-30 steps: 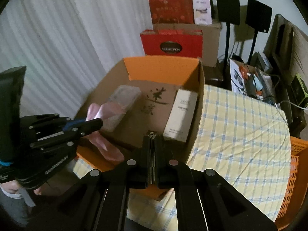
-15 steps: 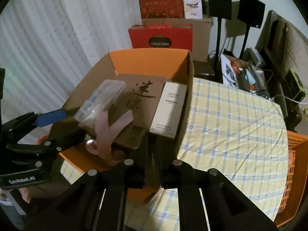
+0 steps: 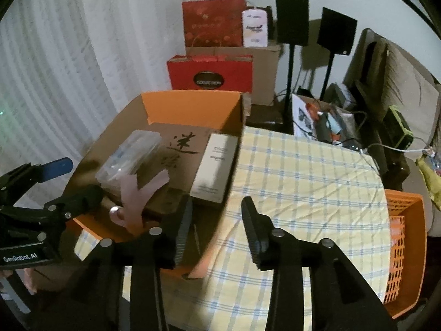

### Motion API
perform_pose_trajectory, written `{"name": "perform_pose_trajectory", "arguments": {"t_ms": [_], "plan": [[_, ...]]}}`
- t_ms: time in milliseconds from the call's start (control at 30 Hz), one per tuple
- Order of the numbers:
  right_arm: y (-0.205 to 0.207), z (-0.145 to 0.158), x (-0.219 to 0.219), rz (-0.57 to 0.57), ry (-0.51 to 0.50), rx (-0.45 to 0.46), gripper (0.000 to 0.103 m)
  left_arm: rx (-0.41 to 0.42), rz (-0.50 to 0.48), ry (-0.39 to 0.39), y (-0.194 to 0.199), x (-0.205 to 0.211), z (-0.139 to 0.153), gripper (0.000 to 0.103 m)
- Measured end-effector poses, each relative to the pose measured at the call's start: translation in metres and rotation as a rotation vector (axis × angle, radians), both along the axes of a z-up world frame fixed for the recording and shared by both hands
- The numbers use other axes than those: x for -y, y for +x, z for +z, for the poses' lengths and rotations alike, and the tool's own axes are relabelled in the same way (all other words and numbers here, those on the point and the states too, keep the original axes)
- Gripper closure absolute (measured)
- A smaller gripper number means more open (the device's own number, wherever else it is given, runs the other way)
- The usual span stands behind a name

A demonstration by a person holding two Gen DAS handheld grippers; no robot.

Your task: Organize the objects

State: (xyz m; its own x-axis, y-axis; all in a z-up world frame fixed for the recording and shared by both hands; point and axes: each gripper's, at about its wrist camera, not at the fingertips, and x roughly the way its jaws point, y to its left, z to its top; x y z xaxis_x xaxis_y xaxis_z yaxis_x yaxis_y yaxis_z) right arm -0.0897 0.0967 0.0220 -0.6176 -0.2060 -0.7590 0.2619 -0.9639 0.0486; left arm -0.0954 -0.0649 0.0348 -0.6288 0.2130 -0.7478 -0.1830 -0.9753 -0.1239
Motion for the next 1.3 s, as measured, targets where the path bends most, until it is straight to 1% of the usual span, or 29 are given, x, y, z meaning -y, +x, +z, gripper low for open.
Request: {"name": "perform_pose_trajectory", "arguments": {"t_ms": [33, 100, 167, 200, 233, 300, 367, 500, 633, 733, 867, 1067, 1300], "plan": [[0.001, 0.000, -0.002, -0.006, 0.001, -0.005, 0.053, -0.001, -0.001, 0.002, 0.001, -0.002, 0.000, 0.014], [0.005, 0.001, -0.008, -0.020, 0.005, -0.019, 0.046, -0.009, 0.002, 0.011, 0.005, -0.003, 0.000, 0.009], [0.009, 0.000, -0.013, -0.034, 0.007, -0.027, 0.042, -0.016, 0.009, 0.025, 0.008, -0.004, 0.001, 0.008], [0.011, 0.000, -0.016, -0.041, 0.005, -0.029, 0.039, -0.013, 0.022, 0.023, 0.009, -0.005, 0.000, 0.003], [0.013, -0.001, -0.020, -0.051, 0.002, -0.034, 0.033, -0.013, 0.037, 0.020, 0.010, -0.005, -0.001, 0.000], [0.018, -0.001, -0.026, -0.067, -0.001, -0.048, 0.025, -0.019, 0.050, 0.039, 0.014, -0.006, -0.001, 0.000], [0.022, -0.002, -0.032, -0.081, 0.001, -0.057, 0.024, -0.023, 0.051, 0.060, 0.018, -0.008, -0.002, 0.000], [0.030, -0.005, -0.042, -0.111, 0.006, -0.062, 0.015, -0.029, 0.063, 0.031, 0.025, -0.017, -0.006, 0.000], [0.038, -0.009, -0.051, -0.129, 0.000, -0.062, 0.005, -0.029, 0.061, 0.037, 0.032, -0.021, -0.010, 0.000], [0.044, -0.010, -0.054, -0.141, 0.012, -0.074, 0.003, -0.023, 0.052, 0.043, 0.035, -0.024, -0.013, 0.000], [0.055, -0.009, -0.060, -0.161, 0.013, -0.087, 0.001, -0.014, 0.044, 0.010, 0.042, -0.031, -0.015, 0.000], [0.071, -0.011, -0.070, -0.185, 0.017, -0.101, 0.001, -0.025, 0.037, 0.034, 0.059, -0.036, -0.013, 0.000], [0.083, -0.012, -0.077, -0.204, 0.025, -0.106, 0.001, -0.024, 0.037, 0.034, 0.068, -0.045, -0.015, 0.000]]}}
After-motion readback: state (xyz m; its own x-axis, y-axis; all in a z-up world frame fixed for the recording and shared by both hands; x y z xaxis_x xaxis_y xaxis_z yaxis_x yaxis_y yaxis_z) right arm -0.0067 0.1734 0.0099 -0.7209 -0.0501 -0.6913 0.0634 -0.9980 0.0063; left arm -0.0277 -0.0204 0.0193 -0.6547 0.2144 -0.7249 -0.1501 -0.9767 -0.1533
